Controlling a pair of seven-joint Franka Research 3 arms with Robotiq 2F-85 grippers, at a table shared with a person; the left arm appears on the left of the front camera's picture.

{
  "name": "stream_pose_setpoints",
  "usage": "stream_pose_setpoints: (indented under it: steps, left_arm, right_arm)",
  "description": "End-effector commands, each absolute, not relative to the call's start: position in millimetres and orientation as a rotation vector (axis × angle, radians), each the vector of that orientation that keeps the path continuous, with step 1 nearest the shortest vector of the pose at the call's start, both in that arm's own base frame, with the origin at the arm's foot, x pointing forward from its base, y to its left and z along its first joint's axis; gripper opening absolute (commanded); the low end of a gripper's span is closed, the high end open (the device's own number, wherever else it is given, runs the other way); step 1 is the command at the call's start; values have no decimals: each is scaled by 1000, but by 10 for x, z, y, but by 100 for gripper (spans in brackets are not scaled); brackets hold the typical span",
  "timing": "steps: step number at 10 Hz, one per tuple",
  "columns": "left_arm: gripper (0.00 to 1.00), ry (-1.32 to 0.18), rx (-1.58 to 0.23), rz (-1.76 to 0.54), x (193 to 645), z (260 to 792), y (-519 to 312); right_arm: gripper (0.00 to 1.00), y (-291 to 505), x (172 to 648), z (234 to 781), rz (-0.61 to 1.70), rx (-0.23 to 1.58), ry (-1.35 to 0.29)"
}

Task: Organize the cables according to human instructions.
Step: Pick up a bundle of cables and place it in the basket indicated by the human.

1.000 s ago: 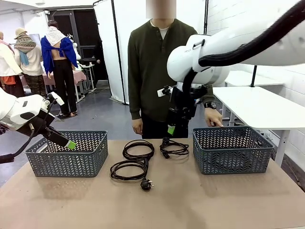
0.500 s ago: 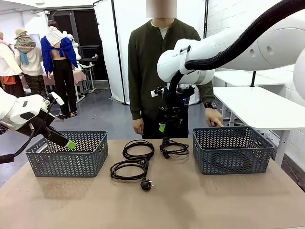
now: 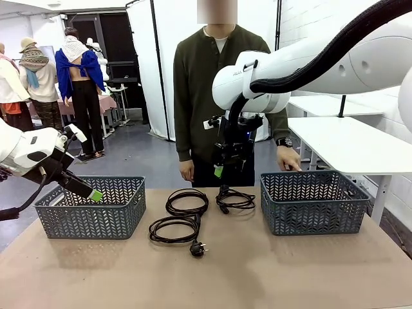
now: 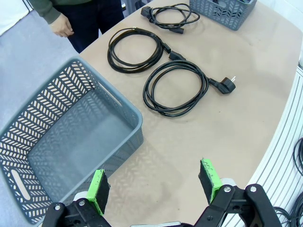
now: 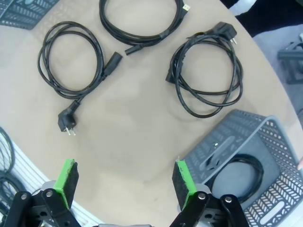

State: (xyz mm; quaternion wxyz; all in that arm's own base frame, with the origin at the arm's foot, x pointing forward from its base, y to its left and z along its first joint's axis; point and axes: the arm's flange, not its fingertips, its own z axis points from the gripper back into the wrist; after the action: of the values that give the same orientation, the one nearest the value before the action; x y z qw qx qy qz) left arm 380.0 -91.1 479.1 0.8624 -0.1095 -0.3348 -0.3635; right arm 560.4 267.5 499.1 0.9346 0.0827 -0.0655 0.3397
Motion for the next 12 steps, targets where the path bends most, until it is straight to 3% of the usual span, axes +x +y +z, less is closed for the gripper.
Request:
stream_pose_setpoints:
  steps: [1,12]
  left_arm:
    - [100,-700,-243,-747,3810,4784,-899]
    - [100,-700,-243,-747,3810,4784,-899]
  right_arm:
    - [100,2715,5699,4932,559,153,-121]
    - [100,3047,6580,4375,121,79,-165]
